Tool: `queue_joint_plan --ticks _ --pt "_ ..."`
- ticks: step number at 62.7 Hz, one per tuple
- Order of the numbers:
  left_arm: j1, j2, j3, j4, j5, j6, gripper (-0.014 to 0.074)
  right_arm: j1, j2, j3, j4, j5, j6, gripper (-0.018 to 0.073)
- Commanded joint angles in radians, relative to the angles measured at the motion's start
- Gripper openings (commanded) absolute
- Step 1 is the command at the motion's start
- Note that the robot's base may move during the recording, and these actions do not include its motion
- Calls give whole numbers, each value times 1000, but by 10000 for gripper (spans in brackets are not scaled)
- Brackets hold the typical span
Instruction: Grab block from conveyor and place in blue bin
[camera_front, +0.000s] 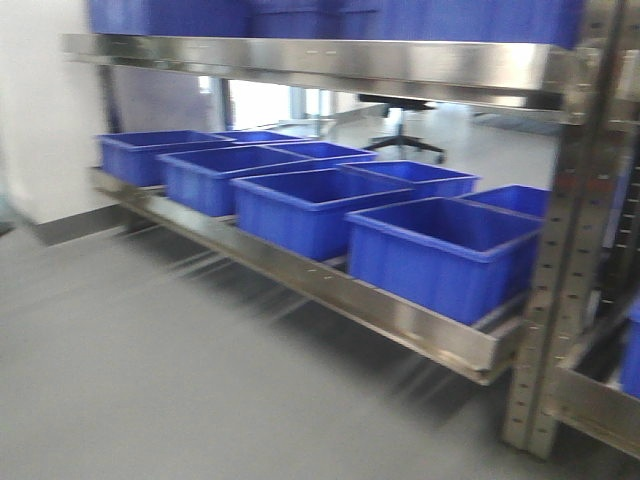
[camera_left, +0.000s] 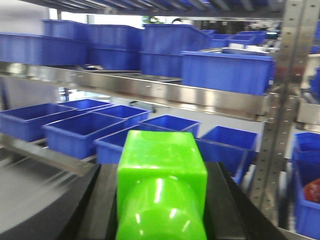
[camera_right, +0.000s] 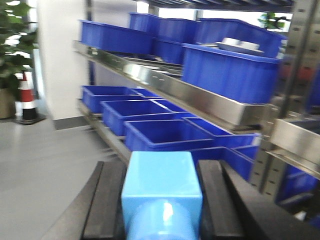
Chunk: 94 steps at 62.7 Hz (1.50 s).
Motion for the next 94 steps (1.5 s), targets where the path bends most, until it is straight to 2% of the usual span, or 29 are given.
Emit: queue_joint_plan --ticks 1,94 --pt "4 -4 -8 2 -15 3 -111 -1 -3 1 -8 -21 -8 -167" --pt "4 -4 -8 2 -19 3 -111 -1 -3 1 -8 -21 -8 -167"
